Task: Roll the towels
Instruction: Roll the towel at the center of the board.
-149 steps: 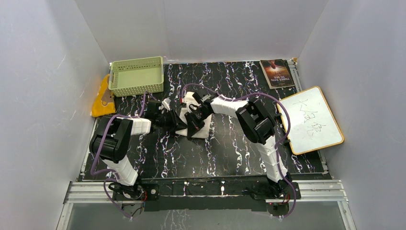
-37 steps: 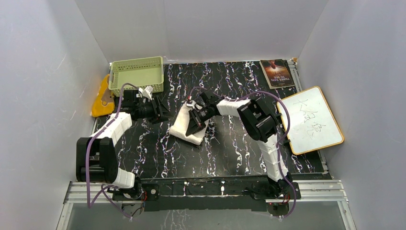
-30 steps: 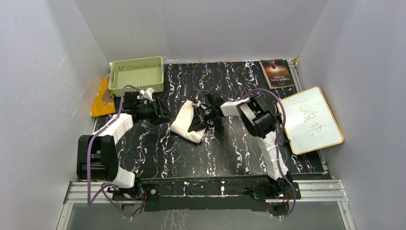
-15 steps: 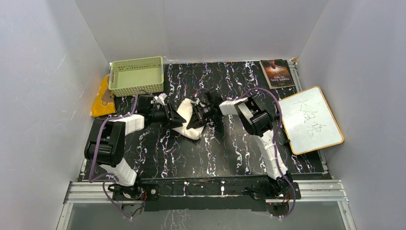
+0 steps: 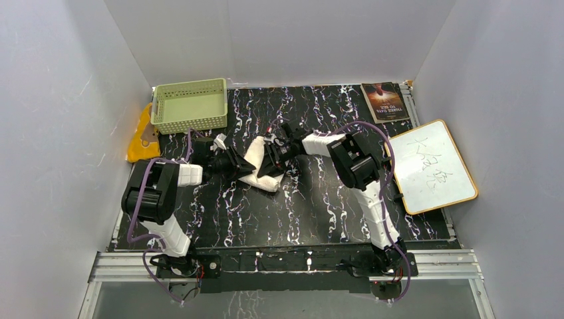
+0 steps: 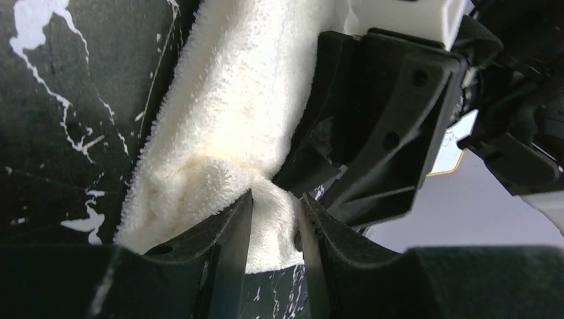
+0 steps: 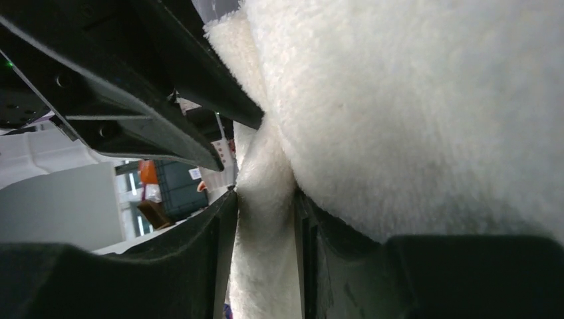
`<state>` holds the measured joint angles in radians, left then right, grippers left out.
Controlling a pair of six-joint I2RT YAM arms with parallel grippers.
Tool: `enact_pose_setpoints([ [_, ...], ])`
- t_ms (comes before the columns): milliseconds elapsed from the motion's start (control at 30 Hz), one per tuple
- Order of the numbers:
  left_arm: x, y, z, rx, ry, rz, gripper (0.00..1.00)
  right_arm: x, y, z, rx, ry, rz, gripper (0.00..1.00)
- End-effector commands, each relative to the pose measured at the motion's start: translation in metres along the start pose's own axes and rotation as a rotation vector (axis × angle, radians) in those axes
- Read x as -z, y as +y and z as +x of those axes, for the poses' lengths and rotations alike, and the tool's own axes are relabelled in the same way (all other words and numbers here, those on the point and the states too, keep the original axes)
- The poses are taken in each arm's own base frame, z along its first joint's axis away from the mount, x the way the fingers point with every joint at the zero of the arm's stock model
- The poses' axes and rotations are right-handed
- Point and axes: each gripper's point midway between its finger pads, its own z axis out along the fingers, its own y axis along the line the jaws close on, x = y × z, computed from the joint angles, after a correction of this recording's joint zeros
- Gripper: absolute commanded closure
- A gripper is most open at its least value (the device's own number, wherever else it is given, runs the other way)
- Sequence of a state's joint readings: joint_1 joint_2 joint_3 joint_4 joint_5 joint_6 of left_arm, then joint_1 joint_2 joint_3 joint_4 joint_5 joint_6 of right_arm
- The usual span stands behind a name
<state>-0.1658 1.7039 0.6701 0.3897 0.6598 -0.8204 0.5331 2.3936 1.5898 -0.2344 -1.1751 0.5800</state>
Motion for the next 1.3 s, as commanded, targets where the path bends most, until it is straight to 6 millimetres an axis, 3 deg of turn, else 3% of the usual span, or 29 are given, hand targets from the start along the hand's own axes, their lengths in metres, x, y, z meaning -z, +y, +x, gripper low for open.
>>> enact_pose_setpoints([
  [0, -0.010, 0.034, 0.001, 0.037, -0.038, -0.094, 0.67, 0.018, -0.020, -0.018, 0.080, -0.112, 0.277, 0.63],
  [167, -0.010, 0.043, 0.006, 0.021, -0.021, -0.133, 0.68, 0.066, 0.025, -0.053, 0.352, -0.305, 0.511, 0.60],
  [300, -0.011, 0.048, 0.010, 0.024, -0.004, -0.144, 0.68, 0.093, 0.070, -0.055, 0.675, -0.468, 0.677, 0.53],
  [400, -0.012, 0.051, 0.013, 0.027, 0.003, -0.150, 0.68, 0.082, 0.113, -0.036, 1.058, -0.512, 0.752, 0.37],
  [467, -0.011, 0.054, 0.014, 0.028, 0.006, -0.161, 0.68, 0.066, 0.120, -0.015, 1.253, -0.462, 0.774, 0.31],
  [600, -0.010, 0.055, 0.014, 0.020, 0.005, -0.176, 0.68, 0.039, 0.100, 0.004, 1.373, -0.318, 0.819, 0.32],
  [833, -0.001, 0.053, 0.009, -0.003, -0.023, -0.212, 0.68, 0.002, 0.065, 0.015, 1.441, -0.153, 0.817, 0.36],
  [1267, 0.020, 0.052, 0.005, -0.024, -0.067, -0.295, 0.69, -0.011, 0.015, 0.029, 1.393, -0.011, 0.824, 0.42],
])
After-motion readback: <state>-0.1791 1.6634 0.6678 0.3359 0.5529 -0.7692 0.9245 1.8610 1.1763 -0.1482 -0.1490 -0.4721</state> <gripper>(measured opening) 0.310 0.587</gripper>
